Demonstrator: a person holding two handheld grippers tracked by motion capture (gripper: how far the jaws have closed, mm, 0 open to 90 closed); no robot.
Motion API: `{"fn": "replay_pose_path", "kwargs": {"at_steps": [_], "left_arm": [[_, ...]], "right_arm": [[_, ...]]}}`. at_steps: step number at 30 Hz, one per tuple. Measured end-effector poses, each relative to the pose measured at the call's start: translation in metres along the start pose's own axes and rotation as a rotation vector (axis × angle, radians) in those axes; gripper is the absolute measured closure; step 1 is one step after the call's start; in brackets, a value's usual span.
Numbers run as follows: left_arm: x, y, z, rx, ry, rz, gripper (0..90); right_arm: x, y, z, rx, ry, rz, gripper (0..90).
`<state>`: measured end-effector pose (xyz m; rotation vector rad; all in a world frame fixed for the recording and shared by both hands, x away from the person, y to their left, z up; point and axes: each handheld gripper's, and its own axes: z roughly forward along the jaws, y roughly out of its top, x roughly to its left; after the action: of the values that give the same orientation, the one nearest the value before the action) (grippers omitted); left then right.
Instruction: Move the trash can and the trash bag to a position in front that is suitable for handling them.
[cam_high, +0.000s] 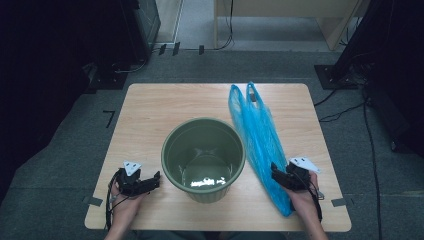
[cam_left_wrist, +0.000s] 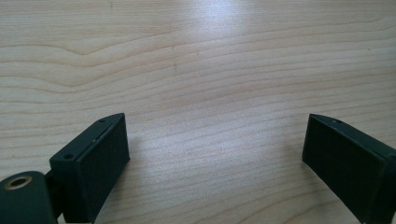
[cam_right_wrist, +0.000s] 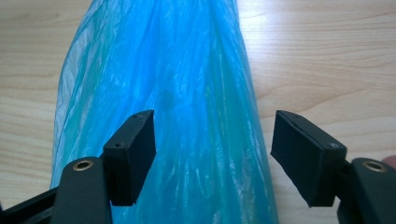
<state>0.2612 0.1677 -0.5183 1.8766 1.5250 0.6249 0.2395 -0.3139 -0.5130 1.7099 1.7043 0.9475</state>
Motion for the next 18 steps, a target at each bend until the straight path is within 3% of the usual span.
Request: {"fn": "replay_pose_path", "kwargs": {"at_steps": [1,4,5,7,8,10,11,15,17,18], "left_arm": [[0.000,0.000,0.000,0.000,0.000,0.000,6.7],[0.000,0.000,0.000,-0.002,-0.002,-0.002,6.7],[0.000,0.000,0.000,-0.002,-0.002,-0.002,6.7],[0.001,0.000,0.000,-0.003,-0.003,-0.003,6.7],[0.001,0.000,0.000,-0.003,-0.003,-0.003,6.7],[0.000,0.000,0.000,-0.002,-0.003,-0.001,6.7],[-0.001,0.000,0.000,0.001,0.004,0.003,6.7],[-0.002,0.001,0.001,0.003,0.009,0.006,6.7],[-0.002,0.001,0.001,0.001,0.003,0.006,6.7],[-0.002,0.001,0.001,0.001,0.003,0.006,6.7]], "right_arm": [[0.000,0.000,0.000,0.000,0.000,0.000,30.5],[0.022,-0.004,-0.003,0.009,-0.031,-0.003,29.5],[0.022,-0.004,-0.003,0.009,-0.031,-0.003,29.5],[0.039,-0.006,-0.004,0.019,-0.040,-0.029,27.1],[0.039,-0.006,-0.004,0.019,-0.040,-0.029,27.1],[0.050,-0.007,-0.007,0.016,-0.010,-0.060,25.3],[0.058,-0.006,-0.009,0.016,0.037,-0.079,22.6],[0.058,0.007,-0.009,-0.008,0.056,-0.093,19.6],[0.047,0.030,-0.004,-0.029,0.061,-0.039,16.1],[0.047,0.030,-0.004,-0.029,0.061,-0.039,16.1]]}}
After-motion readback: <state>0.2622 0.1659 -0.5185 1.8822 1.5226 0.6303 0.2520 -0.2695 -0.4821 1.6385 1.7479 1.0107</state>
